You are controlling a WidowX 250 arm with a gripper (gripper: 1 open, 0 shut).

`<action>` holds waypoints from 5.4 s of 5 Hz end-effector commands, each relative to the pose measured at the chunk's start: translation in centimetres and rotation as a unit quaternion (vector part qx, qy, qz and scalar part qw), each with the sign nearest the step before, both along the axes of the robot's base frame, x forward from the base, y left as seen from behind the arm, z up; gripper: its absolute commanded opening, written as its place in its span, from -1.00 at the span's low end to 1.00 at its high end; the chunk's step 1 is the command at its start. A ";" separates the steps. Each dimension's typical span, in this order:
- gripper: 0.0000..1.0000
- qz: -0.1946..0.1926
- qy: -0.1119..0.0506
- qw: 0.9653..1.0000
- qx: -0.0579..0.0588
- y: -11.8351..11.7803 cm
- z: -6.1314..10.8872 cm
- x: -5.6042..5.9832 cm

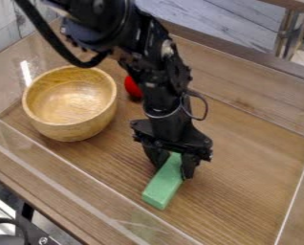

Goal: Put the green stick in the brown bowl

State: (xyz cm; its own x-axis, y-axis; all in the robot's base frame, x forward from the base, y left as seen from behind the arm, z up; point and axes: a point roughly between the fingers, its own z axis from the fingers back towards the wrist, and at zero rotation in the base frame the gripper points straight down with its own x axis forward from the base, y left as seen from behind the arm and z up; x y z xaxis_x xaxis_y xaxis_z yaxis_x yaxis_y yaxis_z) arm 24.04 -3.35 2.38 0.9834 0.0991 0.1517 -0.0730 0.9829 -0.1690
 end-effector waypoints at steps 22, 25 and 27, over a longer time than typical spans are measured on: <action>1.00 0.172 -0.049 0.981 0.073 14.8 6.9 3.8; 1.00 0.174 -0.073 0.980 0.058 11.5 10.3 3.9; 1.00 0.126 -0.079 0.987 0.054 6.0 11.1 5.9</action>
State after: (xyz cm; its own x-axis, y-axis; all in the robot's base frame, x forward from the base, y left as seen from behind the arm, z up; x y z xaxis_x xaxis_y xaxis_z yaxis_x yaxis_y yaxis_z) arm 29.20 2.27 12.05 0.9122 0.3019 0.2771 -0.2896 0.9533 -0.0855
